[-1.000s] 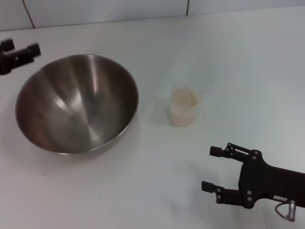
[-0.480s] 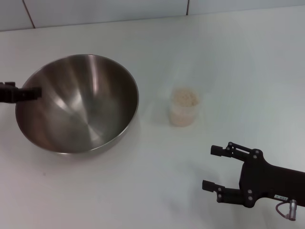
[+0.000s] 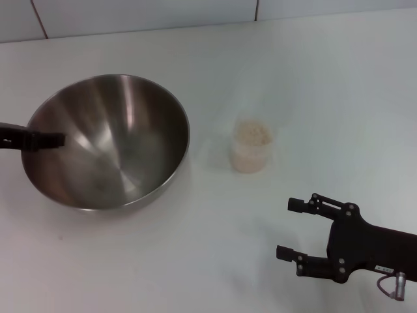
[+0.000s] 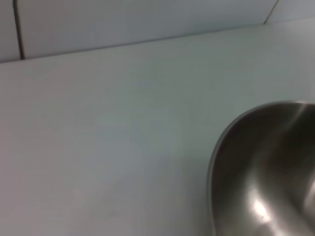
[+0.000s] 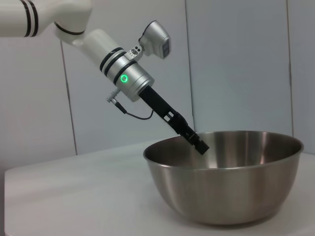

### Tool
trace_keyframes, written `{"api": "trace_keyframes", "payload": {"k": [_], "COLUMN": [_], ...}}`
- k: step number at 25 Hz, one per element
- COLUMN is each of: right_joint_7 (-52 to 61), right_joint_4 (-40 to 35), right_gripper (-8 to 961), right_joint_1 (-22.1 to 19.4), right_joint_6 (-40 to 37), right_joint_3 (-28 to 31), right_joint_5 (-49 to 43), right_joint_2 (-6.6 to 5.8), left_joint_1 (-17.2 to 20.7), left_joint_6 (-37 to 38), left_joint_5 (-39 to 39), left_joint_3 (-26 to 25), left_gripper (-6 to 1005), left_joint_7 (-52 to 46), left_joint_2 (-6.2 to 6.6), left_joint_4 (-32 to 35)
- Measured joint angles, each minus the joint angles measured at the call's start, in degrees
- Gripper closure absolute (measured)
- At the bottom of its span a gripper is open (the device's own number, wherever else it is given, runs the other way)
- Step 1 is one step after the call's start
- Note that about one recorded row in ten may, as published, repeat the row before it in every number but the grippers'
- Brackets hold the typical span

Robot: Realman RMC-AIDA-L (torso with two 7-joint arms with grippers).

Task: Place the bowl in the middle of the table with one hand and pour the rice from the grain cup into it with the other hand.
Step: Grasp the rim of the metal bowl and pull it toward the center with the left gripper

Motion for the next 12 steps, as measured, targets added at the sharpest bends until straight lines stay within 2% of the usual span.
{"api": "trace_keyframes", "payload": {"k": [1,7,11,12], "right_joint_7": [0.0,0.0,0.0,0.0], "right_joint_4": [0.0,0.0,0.0,0.0], "right_gripper": [144,144,144,144], "right_joint_1": [0.0,0.0,-0.1,-0.1], "right_joint_6": [0.0,0.0,0.1,0.2], "right_joint_3": [0.0,-0.1,-0.1,-0.2], "right_joint_5": [0.0,0.0,0.0,0.0], "right_joint_2": [0.0,0.0,0.0,0.0], "left_joint_1": [-1.6,-3.1,-3.7,-3.7], "left_joint_6": [0.3,0.6,1.0,1.0], "left_joint_5": [3.1,5.1,5.2,5.2], "left_joint_3": [-0.3,-0.1,-0.3,-0.3], "left_gripper": [224,437,648,749], "left_joint_7": [-1.0,-1.5,-1.5,-1.5], "left_joint_2": [-0.09,-0.24,-0.26,-0.26], "left_joint_4": [-1.0,-1.9,-2.3,-2.3]}}
